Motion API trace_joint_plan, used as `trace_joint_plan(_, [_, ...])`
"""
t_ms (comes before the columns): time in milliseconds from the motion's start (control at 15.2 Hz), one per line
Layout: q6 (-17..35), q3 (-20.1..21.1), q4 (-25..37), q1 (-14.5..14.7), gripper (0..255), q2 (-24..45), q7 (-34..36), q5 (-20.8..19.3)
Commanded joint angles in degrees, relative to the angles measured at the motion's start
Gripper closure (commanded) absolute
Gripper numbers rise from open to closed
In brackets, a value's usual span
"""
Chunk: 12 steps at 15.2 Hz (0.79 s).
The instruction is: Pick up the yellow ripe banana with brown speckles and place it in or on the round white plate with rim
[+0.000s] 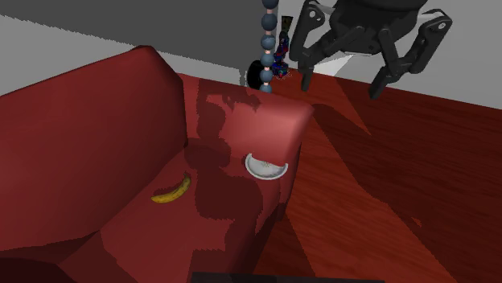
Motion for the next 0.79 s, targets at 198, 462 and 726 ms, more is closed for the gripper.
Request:
trace_joint_plan(198, [4.0,2.7,-3.7,0.5,0,0.8,3.6,1.3])
trace_joint_plan(462, [9.5,6.4,-7.8,1.3,0,2.9,8.4,3.0])
trace_joint_plan(726, [15.3,10.1,-10.6,2.2,0,6.4,13.1,4.6])
